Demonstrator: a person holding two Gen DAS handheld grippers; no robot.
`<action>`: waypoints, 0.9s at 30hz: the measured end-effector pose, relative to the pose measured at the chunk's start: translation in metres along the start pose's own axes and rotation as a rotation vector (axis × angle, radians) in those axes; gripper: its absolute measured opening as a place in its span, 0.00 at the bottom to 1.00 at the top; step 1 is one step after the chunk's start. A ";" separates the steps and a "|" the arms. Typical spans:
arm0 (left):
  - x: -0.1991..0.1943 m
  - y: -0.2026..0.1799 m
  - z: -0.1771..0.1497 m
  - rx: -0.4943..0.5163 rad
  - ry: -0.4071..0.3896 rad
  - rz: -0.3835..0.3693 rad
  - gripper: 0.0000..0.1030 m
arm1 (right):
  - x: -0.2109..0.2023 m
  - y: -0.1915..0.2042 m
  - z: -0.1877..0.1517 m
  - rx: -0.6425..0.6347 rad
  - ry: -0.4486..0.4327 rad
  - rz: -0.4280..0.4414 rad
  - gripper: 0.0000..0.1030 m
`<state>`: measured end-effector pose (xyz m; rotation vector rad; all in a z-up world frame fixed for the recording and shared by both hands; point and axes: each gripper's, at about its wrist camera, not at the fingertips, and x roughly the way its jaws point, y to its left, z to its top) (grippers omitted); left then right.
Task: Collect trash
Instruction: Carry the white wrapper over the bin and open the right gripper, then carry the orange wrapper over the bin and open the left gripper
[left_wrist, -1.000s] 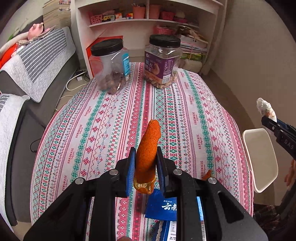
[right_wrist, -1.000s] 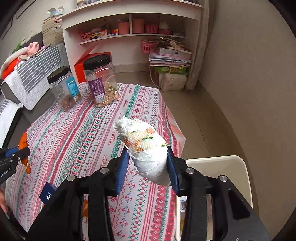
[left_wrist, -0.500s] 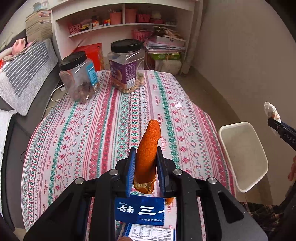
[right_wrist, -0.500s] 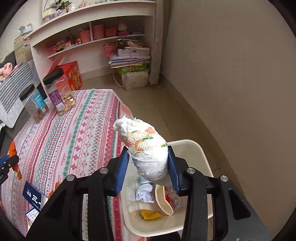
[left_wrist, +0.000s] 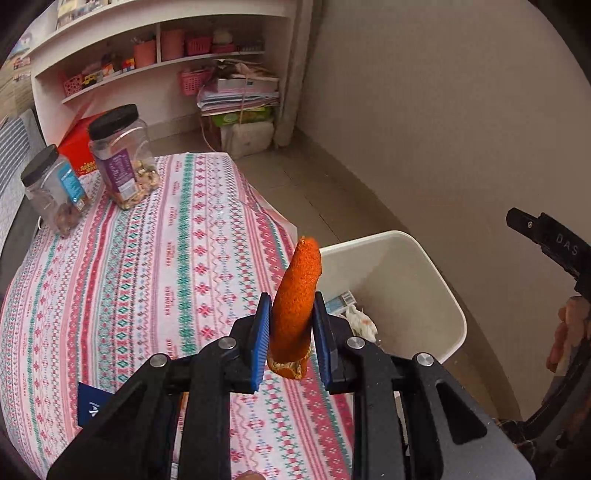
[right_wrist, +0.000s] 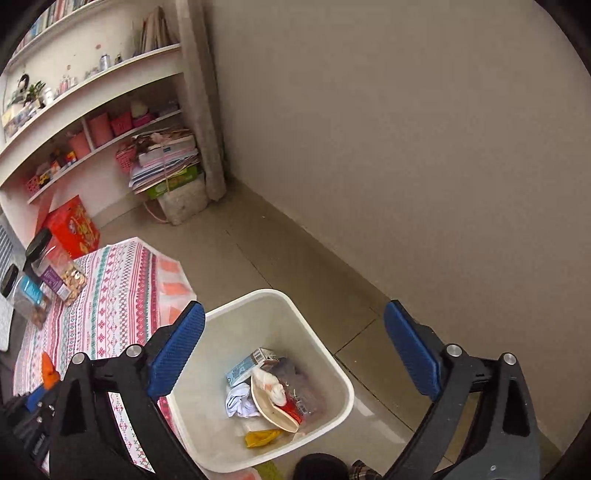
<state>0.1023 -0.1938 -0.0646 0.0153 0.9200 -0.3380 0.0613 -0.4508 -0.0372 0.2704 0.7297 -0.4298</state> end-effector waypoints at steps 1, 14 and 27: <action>0.006 -0.010 -0.001 0.000 0.012 -0.012 0.22 | 0.000 -0.003 0.000 0.014 0.001 -0.001 0.92; 0.021 -0.052 0.001 0.068 0.067 -0.066 0.51 | -0.009 -0.015 0.005 0.081 -0.031 0.034 0.92; 0.012 0.027 -0.014 0.034 0.228 0.023 0.57 | -0.011 0.035 0.000 -0.040 -0.006 0.093 0.93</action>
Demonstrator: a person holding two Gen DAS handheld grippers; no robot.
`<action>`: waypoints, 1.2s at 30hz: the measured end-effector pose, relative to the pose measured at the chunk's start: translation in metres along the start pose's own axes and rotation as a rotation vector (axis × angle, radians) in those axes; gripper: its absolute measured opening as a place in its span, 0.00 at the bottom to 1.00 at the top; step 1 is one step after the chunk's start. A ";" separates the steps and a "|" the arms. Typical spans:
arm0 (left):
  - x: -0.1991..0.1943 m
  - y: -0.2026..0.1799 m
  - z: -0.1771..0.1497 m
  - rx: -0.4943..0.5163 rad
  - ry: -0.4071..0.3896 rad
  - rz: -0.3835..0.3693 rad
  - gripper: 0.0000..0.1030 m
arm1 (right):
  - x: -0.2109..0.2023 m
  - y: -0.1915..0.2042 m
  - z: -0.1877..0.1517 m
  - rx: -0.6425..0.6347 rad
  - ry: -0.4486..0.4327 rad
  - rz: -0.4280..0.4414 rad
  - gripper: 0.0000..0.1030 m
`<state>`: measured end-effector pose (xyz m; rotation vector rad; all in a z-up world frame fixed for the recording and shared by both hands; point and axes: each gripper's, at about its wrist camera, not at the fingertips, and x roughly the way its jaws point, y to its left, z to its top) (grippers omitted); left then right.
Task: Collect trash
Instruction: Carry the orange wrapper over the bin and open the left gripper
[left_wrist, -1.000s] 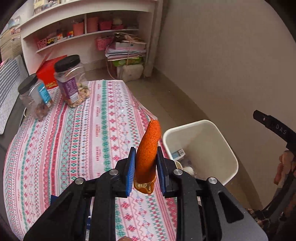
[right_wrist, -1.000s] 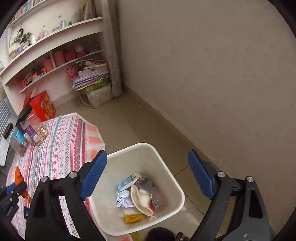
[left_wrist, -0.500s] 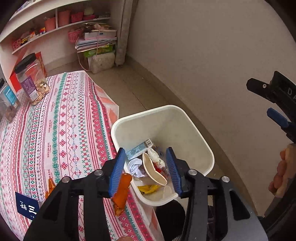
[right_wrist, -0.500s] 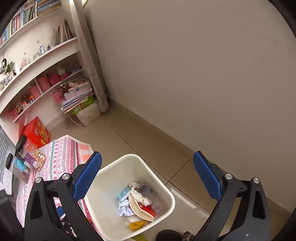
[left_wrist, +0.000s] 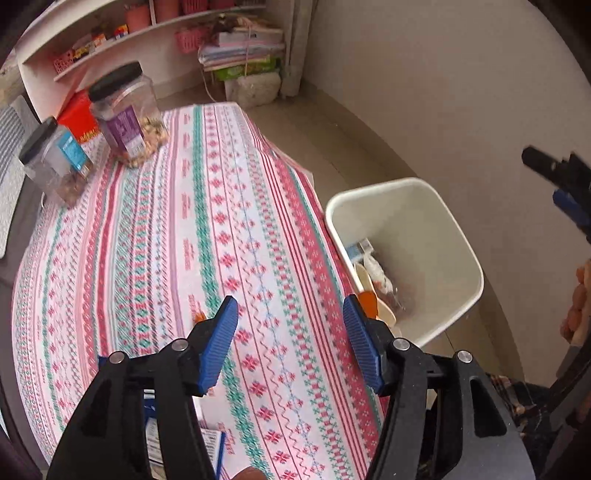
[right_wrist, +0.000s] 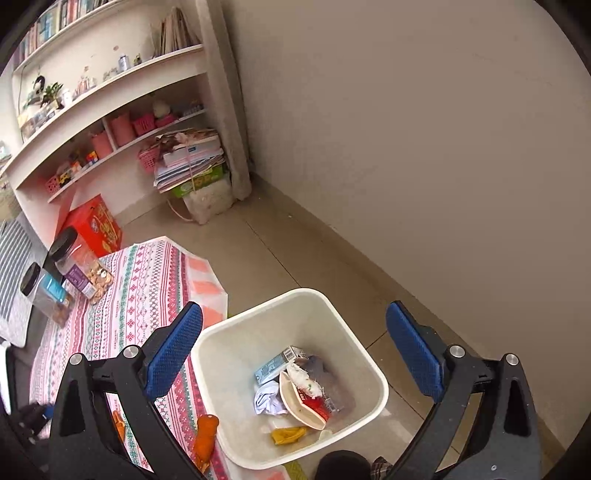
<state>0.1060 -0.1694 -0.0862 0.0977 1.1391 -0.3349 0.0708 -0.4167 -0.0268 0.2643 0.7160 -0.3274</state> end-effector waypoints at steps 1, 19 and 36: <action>0.009 -0.008 -0.008 0.024 0.023 -0.001 0.57 | -0.001 0.000 0.000 -0.002 -0.005 -0.003 0.93; 0.104 -0.074 -0.027 0.084 0.167 0.012 0.20 | -0.009 -0.050 0.004 0.084 -0.014 0.012 0.93; 0.044 -0.076 0.032 0.081 0.007 -0.066 0.53 | -0.020 -0.045 0.010 0.104 -0.045 0.055 0.93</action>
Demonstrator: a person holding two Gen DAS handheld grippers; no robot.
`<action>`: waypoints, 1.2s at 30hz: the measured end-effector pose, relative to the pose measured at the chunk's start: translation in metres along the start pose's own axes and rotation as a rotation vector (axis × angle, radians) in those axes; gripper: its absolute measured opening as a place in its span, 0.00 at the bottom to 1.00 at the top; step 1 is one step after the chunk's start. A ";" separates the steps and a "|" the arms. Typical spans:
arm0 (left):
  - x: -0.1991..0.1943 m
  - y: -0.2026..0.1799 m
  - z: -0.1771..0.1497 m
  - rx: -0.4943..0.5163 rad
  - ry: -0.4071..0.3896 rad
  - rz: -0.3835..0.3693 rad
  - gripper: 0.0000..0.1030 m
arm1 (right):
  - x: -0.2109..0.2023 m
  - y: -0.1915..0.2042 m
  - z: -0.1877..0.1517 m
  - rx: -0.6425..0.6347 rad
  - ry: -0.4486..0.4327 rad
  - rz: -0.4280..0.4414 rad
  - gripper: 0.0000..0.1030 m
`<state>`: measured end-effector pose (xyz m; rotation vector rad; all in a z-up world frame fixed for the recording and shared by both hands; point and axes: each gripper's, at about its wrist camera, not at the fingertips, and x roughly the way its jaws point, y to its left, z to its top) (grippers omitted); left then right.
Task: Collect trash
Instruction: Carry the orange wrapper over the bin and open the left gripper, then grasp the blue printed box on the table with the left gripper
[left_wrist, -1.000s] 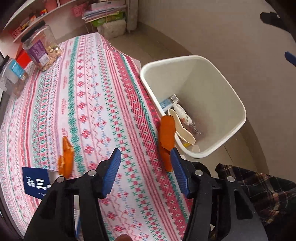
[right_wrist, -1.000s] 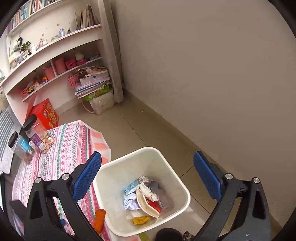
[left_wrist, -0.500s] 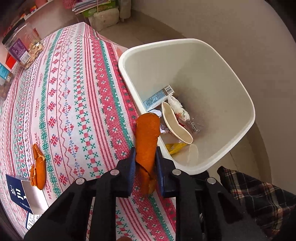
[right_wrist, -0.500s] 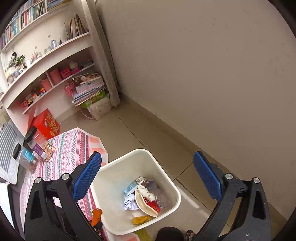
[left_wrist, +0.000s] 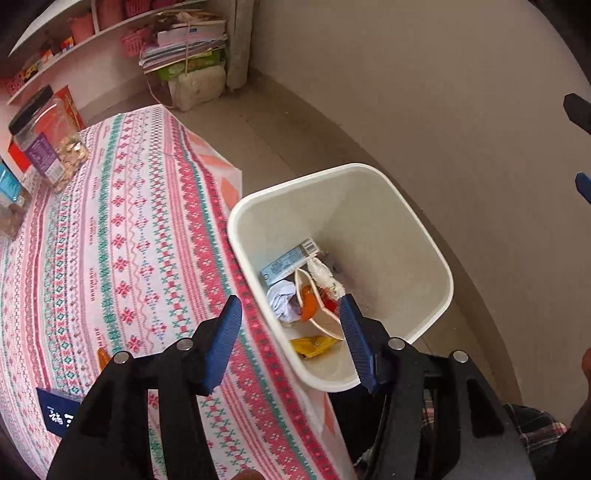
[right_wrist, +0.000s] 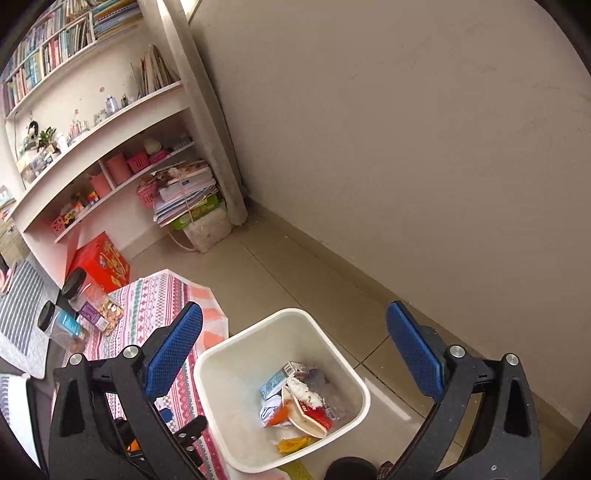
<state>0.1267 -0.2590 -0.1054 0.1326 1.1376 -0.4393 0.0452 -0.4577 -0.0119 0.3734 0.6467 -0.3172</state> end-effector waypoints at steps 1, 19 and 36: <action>-0.004 0.007 -0.003 -0.001 0.002 0.015 0.53 | 0.002 0.005 0.000 -0.013 0.009 0.005 0.93; -0.062 0.200 -0.104 -0.578 0.089 0.350 0.81 | 0.029 0.175 -0.059 -0.412 0.154 0.127 0.93; -0.014 0.230 -0.095 -0.640 0.274 0.345 0.64 | 0.068 0.231 -0.113 -0.535 0.364 0.186 0.93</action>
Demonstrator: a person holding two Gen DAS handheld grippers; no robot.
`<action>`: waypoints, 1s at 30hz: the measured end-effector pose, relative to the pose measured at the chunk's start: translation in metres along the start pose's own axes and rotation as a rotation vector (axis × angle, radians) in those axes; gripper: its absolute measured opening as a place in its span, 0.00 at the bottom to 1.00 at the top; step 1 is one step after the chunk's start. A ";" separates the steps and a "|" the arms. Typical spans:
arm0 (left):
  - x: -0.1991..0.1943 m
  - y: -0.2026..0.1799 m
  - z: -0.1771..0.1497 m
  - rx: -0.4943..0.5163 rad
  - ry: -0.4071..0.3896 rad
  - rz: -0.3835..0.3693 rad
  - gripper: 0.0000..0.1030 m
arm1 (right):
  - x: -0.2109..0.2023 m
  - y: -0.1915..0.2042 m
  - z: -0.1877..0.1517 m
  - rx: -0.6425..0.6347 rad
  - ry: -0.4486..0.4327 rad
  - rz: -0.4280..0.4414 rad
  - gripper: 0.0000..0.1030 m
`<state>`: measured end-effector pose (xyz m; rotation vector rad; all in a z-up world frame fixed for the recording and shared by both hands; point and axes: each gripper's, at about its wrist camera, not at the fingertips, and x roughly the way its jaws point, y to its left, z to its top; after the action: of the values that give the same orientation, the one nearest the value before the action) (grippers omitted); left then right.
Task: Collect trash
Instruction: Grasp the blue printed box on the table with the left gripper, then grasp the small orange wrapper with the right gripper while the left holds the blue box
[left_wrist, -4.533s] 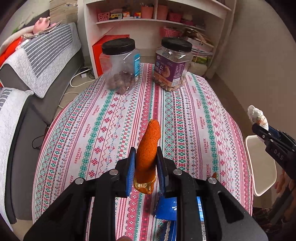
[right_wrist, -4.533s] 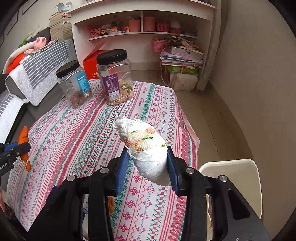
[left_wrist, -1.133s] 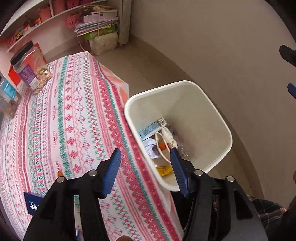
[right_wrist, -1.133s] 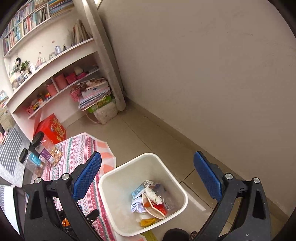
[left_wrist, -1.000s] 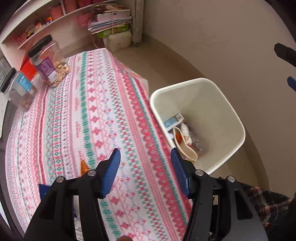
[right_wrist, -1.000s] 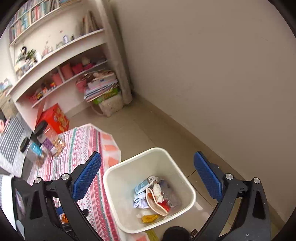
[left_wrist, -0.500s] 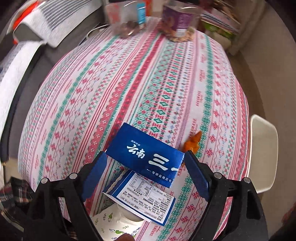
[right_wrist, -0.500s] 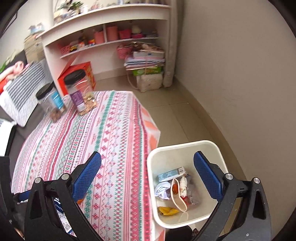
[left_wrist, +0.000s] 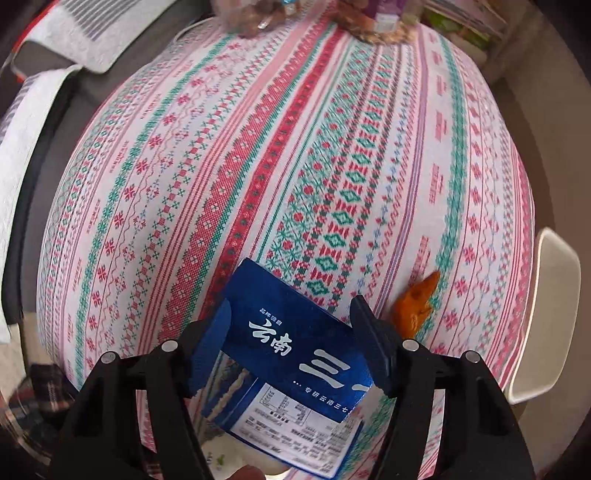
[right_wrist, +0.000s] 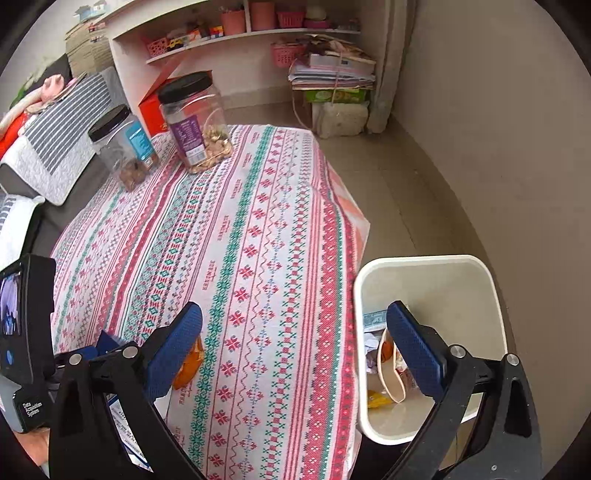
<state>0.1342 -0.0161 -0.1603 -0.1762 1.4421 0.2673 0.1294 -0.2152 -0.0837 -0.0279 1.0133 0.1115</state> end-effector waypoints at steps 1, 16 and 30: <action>-0.003 0.007 -0.001 -0.014 -0.004 -0.020 0.65 | 0.003 0.007 -0.001 -0.015 0.004 -0.006 0.93; -0.021 0.071 -0.032 -0.155 0.100 -0.284 0.84 | 0.015 0.018 0.005 -0.008 0.013 -0.031 0.93; 0.029 -0.003 0.009 -0.106 0.201 -0.212 0.85 | 0.007 0.001 0.010 0.033 0.015 0.006 0.93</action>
<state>0.1463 -0.0143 -0.1881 -0.4504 1.5944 0.1552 0.1414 -0.2125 -0.0847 0.0045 1.0306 0.0995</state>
